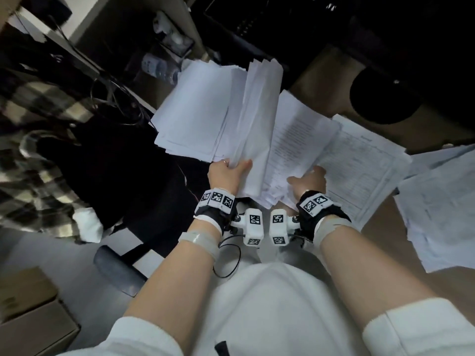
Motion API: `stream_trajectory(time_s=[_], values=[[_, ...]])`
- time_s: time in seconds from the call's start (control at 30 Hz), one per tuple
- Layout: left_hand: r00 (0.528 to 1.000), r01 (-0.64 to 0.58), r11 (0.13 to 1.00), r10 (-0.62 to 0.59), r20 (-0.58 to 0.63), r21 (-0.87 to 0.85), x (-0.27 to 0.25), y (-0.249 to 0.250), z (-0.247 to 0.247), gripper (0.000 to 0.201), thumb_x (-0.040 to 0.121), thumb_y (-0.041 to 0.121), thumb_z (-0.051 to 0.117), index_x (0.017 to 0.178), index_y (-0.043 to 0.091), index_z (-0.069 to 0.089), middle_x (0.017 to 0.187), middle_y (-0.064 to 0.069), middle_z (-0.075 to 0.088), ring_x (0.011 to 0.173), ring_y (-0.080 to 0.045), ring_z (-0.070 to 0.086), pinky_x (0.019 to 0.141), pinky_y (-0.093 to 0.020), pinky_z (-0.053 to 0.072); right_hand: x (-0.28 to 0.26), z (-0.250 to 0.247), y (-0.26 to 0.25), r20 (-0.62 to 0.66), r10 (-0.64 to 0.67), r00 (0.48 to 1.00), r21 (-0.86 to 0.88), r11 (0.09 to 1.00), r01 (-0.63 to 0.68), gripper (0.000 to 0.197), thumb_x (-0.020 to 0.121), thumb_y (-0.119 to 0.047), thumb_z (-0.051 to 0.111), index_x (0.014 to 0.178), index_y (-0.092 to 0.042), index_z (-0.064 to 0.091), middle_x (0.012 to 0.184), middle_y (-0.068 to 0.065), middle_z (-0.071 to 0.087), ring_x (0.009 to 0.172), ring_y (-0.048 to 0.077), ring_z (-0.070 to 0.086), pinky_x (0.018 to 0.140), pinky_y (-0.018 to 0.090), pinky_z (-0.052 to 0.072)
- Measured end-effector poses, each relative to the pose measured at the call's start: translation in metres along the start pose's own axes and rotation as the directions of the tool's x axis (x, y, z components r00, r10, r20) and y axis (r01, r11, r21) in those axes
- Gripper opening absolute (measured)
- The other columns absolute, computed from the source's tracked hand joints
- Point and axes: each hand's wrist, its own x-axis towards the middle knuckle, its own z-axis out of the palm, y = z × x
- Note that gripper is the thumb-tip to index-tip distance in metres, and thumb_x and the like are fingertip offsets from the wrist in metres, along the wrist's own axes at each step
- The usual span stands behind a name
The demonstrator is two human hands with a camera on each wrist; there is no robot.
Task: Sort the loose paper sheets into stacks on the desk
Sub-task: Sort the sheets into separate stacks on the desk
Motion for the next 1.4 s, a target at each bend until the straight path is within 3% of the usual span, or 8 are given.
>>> stream_trajectory(time_s=[0.13, 0.27, 0.47, 0.67, 0.83, 1.0, 1.17, 1.4], values=[[1.000, 0.021, 0.998, -0.020, 0.024, -0.064, -0.015, 0.015, 0.010, 0.027, 0.071, 0.029, 0.088, 0.069, 0.009, 0.069, 0.070, 0.005, 0.069, 0.061, -0.009, 0.065, 0.055, -0.013, 0.048, -0.009, -0.026, -0.018, 0.063, -0.117, 0.991, 0.165, 0.981, 0.105, 0.069, 0.087, -0.026, 0.068, 0.146, -0.009, 0.037, 0.144, 0.011, 0.049, 0.126, 0.028, 0.053, 0.097, 0.033, 0.043], [0.999, -0.039, 0.995, 0.042, 0.026, -0.091, -0.036, 0.033, 0.023, 0.028, 0.069, 0.032, 0.089, 0.071, 0.020, 0.064, 0.069, 0.011, 0.065, 0.063, -0.005, 0.063, 0.053, -0.013, 0.046, -0.035, -0.041, -0.045, 0.271, -0.378, 0.885, 0.401, 0.881, 0.253, 0.047, 0.089, -0.029, 0.071, 0.132, -0.014, 0.056, 0.120, 0.004, 0.068, 0.105, 0.018, 0.067, 0.085, 0.033, 0.057], [0.990, -0.111, 0.938, 0.131, 0.041, -0.329, -0.063, 0.057, 0.032, 0.038, 0.096, 0.032, 0.063, 0.063, 0.014, 0.057, 0.051, 0.010, 0.056, 0.042, 0.001, 0.050, 0.046, -0.015, 0.040, -0.045, -0.073, -0.052, 0.212, -0.532, 0.820, 0.448, 0.798, 0.402, 0.019, 0.090, -0.025, 0.069, 0.108, -0.017, 0.071, 0.104, -0.001, 0.075, 0.099, 0.016, 0.071, 0.092, 0.035, 0.057], [0.962, -0.180, 0.935, 0.233, 0.145, -0.304, -0.058, 0.072, 0.026, 0.042, 0.097, 0.028, 0.062, 0.060, 0.015, 0.046, 0.042, 0.015, 0.042, 0.041, -0.001, 0.038, 0.046, -0.017, 0.033, -0.045, -0.086, -0.061, 0.226, -0.476, 0.850, 0.427, 0.832, 0.353, 0.030, 0.100, -0.033, 0.050, 0.093, -0.015, 0.072, 0.095, -0.003, 0.075, 0.098, 0.019, 0.069, 0.088, 0.034, 0.054], [0.958, -0.225, 0.955, 0.253, 0.137, -0.192, -0.041, 0.083, 0.020, 0.049, 0.094, 0.034, 0.063, 0.055, 0.016, 0.040, 0.039, 0.012, 0.034, 0.039, -0.011, 0.035, 0.042, -0.021, 0.029, -0.057, -0.093, -0.074, 0.232, -0.457, 0.859, 0.492, 0.816, 0.302, 0.033, 0.103, -0.038, 0.045, 0.126, -0.022, 0.062, 0.111, -0.002, 0.072, 0.098, 0.017, 0.069, 0.069, 0.024, 0.054], [0.930, -0.294, 0.944, 0.319, 0.180, -0.152, -0.026, 0.089, 0.015, 0.044, 0.091, 0.034, 0.063, 0.056, 0.018, 0.040, 0.042, 0.012, 0.033, 0.042, -0.015, 0.033, 0.043, -0.021, 0.024, -0.056, -0.094, -0.096, 0.193, -0.363, 0.911, 0.500, 0.836, 0.227, 0.067, 0.083, -0.067, 0.058, 0.129, -0.018, 0.061, 0.121, -0.004, 0.068, 0.108, 0.016, 0.064, 0.095, 0.033, 0.047], [0.932, -0.274, 0.939, 0.312, 0.184, -0.207, -0.002, 0.096, 0.007, 0.044, 0.091, 0.032, 0.065, 0.054, 0.019, 0.045, 0.041, 0.013, 0.037, 0.044, -0.012, 0.033, 0.047, -0.023, 0.026, -0.053, -0.096, -0.101, -0.098, -0.376, 0.921, 0.422, 0.823, 0.381, 0.052, 0.099, -0.031, 0.048, 0.120, 0.017, 0.047, 0.128, 0.034, 0.052, 0.116, 0.048, 0.051, 0.098, 0.053, 0.043], [0.915, -0.149, 0.926, 0.262, 0.306, -0.347, 0.010, 0.099, 0.002, 0.012, 0.079, 0.021, 0.081, 0.081, 0.014, 0.071, 0.072, 0.001, 0.072, 0.067, -0.018, 0.066, 0.065, -0.030, 0.054, -0.061, -0.089, -0.111, -0.021, -0.500, 0.866, 0.394, 0.792, 0.467, 0.013, 0.084, -0.022, 0.077, 0.090, -0.011, 0.074, 0.086, 0.004, 0.076, 0.080, 0.019, 0.071, 0.076, 0.033, 0.058]])
